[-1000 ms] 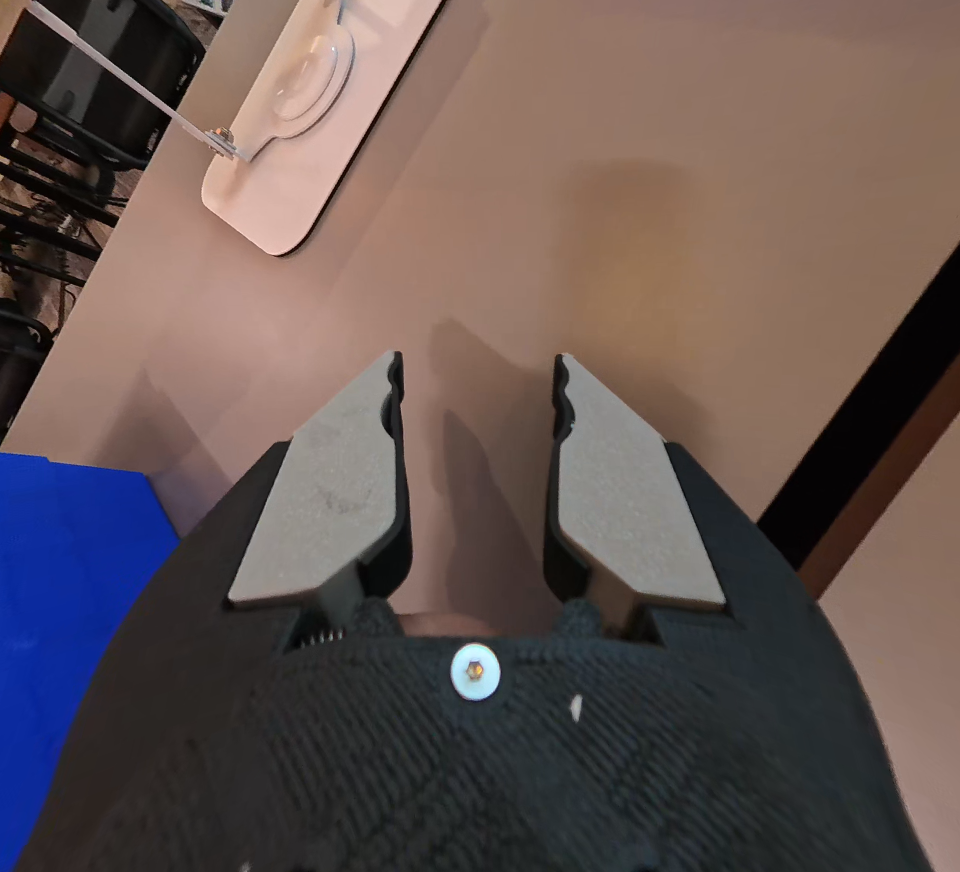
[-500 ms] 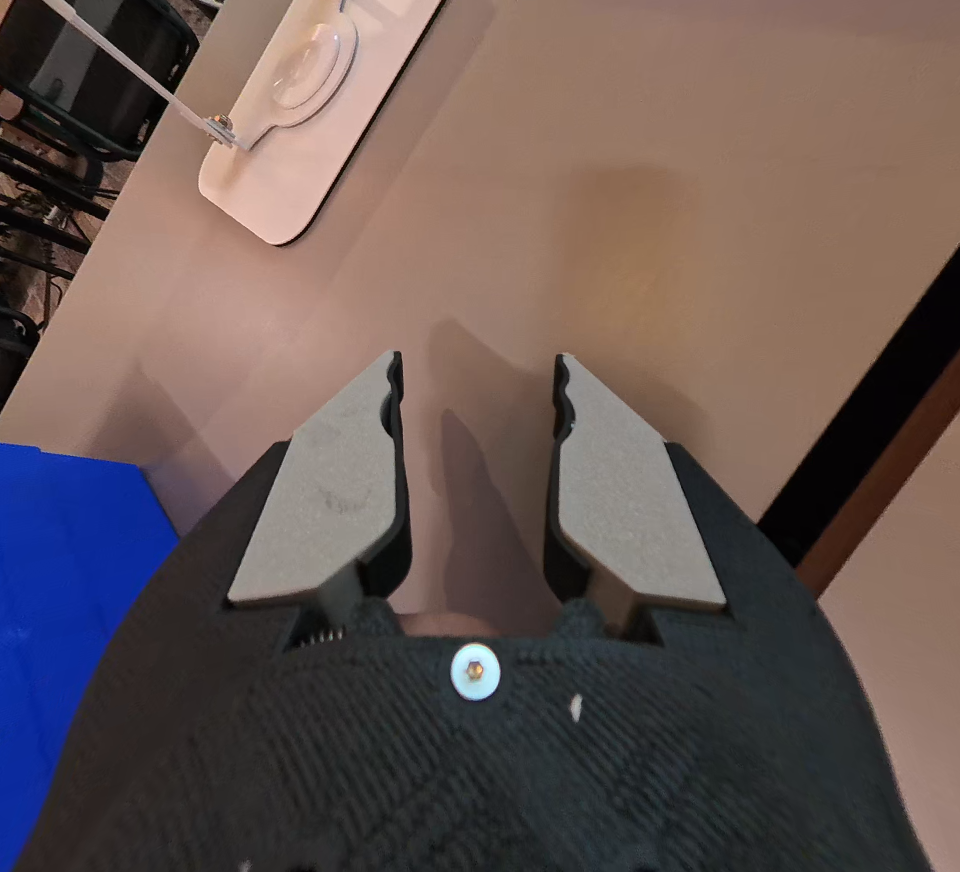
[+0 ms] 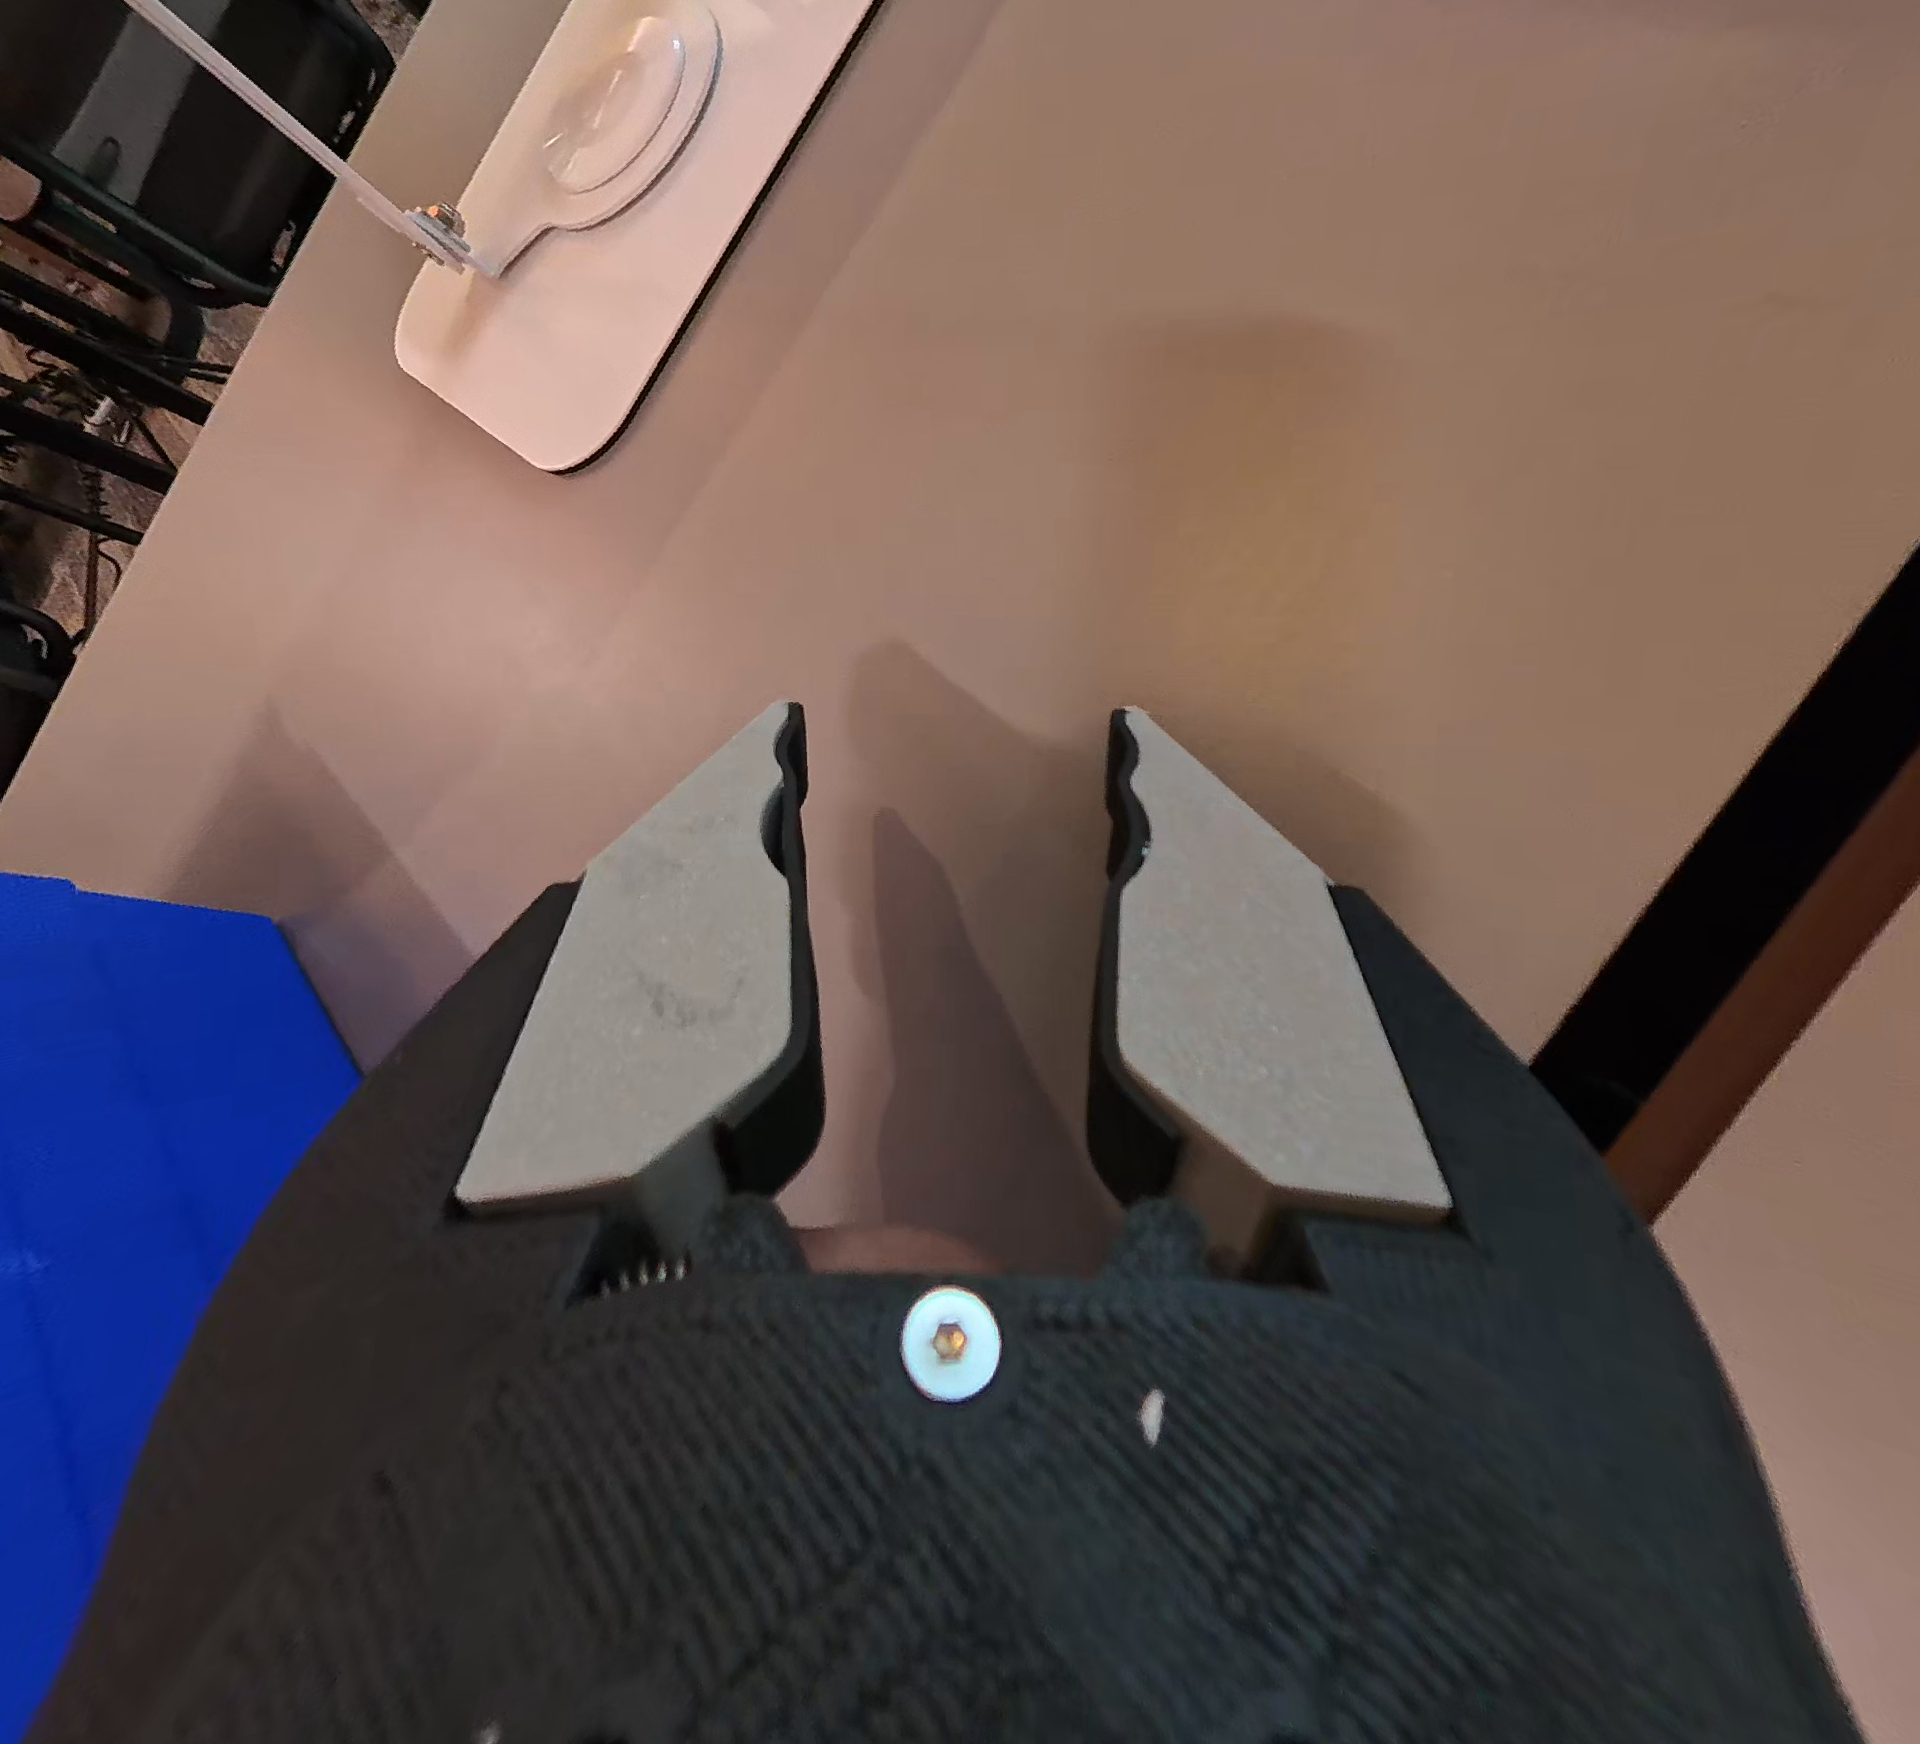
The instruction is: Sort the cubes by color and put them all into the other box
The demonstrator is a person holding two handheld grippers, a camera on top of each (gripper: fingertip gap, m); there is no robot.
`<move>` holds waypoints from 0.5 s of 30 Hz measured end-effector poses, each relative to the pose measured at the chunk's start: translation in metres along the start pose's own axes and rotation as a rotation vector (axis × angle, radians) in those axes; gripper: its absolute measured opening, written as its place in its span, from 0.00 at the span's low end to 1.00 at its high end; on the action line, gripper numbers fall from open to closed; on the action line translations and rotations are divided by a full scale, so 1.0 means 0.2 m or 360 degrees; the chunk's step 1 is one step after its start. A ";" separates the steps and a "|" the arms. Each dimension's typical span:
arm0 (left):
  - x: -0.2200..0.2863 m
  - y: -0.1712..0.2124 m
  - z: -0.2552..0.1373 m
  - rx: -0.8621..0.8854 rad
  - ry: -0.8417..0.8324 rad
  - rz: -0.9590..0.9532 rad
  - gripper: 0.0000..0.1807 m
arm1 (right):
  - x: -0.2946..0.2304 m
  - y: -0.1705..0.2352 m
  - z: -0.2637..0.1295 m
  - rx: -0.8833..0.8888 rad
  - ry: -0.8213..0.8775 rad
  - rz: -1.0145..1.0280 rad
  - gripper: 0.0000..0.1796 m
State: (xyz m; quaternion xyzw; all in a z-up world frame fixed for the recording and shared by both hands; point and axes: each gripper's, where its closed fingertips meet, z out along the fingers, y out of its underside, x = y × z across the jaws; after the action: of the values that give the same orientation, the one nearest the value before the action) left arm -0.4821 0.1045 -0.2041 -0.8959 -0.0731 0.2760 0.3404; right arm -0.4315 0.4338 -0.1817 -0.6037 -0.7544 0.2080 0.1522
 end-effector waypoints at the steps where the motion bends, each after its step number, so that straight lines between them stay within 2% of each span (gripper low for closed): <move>1: 0.00 0.00 0.00 0.0000 0.0001 0.0000 0.31 | -0.02 0.02 0.03 -0.0065 -0.0067 0.0008 0.00; 5: 0.00 0.00 0.00 0.0000 -0.0001 0.0013 0.31 | -0.16 0.15 0.07 -0.0337 -0.0337 -0.0041 0.00; 8: 0.00 0.00 0.00 0.0000 0.0001 0.0019 0.31 | -0.20 0.23 0.06 -0.0479 -0.0368 -0.0125 0.00; 11: 0.00 0.00 0.00 0.0000 0.0003 0.0019 0.31 | -0.29 0.29 0.03 -0.0560 -0.0509 -0.0162 0.00; 13: 0.00 0.00 0.00 0.0001 0.0005 0.0013 0.31 | -0.23 0.26 0.03 -0.0507 -0.0386 -0.0156 0.00; 15: 0.00 0.00 0.00 0.0002 0.0005 0.0003 0.31 | -0.22 0.18 0.00 -0.0351 -0.0395 -0.0075 0.00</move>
State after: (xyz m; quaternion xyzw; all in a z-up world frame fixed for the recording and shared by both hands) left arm -0.4823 0.1039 -0.2043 -0.8962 -0.0715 0.2750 0.3408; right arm -0.3914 0.3971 -0.1983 -0.5686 -0.7996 0.1932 -0.0045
